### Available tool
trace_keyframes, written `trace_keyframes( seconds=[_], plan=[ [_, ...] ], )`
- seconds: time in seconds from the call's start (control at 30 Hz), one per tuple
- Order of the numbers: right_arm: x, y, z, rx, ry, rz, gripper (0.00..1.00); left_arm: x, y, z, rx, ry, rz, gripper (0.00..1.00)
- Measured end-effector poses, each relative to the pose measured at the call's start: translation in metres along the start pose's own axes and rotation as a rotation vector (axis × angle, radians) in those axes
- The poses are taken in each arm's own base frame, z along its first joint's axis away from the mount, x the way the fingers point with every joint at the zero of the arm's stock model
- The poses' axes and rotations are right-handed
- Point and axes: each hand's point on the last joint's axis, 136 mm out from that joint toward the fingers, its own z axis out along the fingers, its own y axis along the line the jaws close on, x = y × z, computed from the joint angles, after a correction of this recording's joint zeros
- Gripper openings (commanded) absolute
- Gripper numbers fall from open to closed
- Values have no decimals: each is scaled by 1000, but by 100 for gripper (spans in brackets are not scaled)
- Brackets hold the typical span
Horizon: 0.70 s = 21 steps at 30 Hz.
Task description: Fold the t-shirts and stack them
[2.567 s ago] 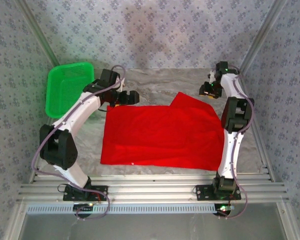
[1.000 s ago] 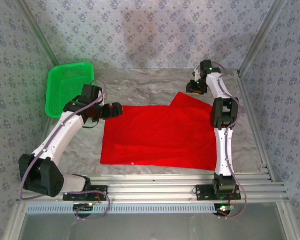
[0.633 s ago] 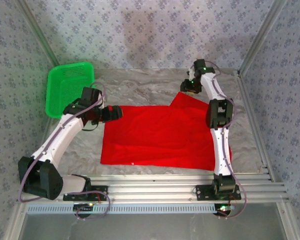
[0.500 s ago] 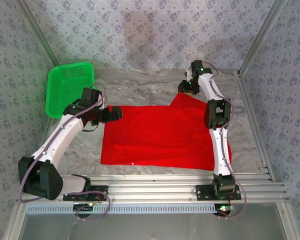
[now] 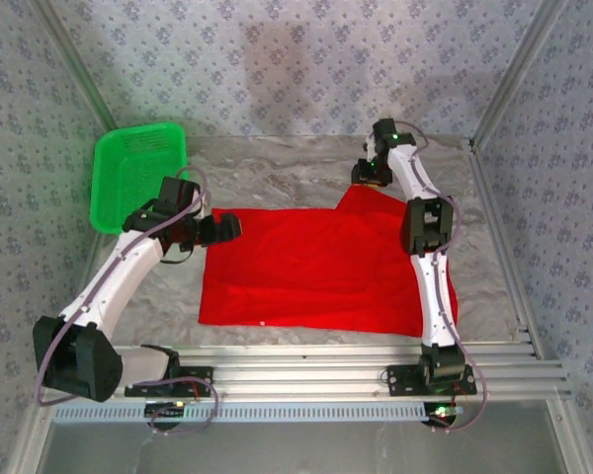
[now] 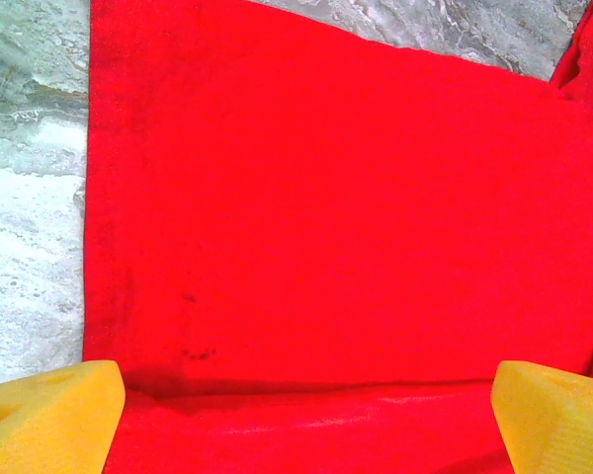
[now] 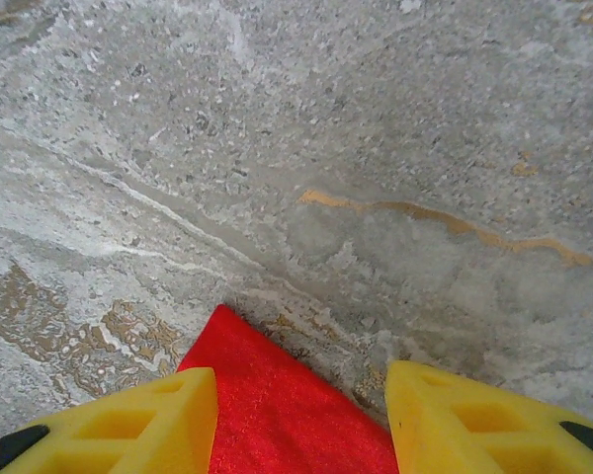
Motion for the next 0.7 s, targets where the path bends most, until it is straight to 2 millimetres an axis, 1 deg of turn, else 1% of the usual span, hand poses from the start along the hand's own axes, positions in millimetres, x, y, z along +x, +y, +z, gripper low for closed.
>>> trace_keyframes(
  seconds=[0.13, 0.3, 0.37, 0.43, 0.6, 0.7],
  plan=[
    [4, 2, 3, 86, 7, -26, 46, 1, 0, 0, 0, 2, -2, 96],
    [5, 1, 3, 147, -1, -18, 43, 2, 1, -1, 0, 0, -2, 96],
    [5, 1, 3, 167, -2, -16, 37, 4, 2, -1, -1, 3, -3, 96],
    [8, 1, 3, 188, 3, -8, 27, 6, 3, 0, -4, 8, -4, 96],
    [14, 1, 4, 208, 19, 25, 10, 8, 4, 0, -8, 15, -6, 96],
    [14, 1, 2, 205, 19, 63, 3, 8, 5, 0, -11, 17, -11, 96]
  ],
)
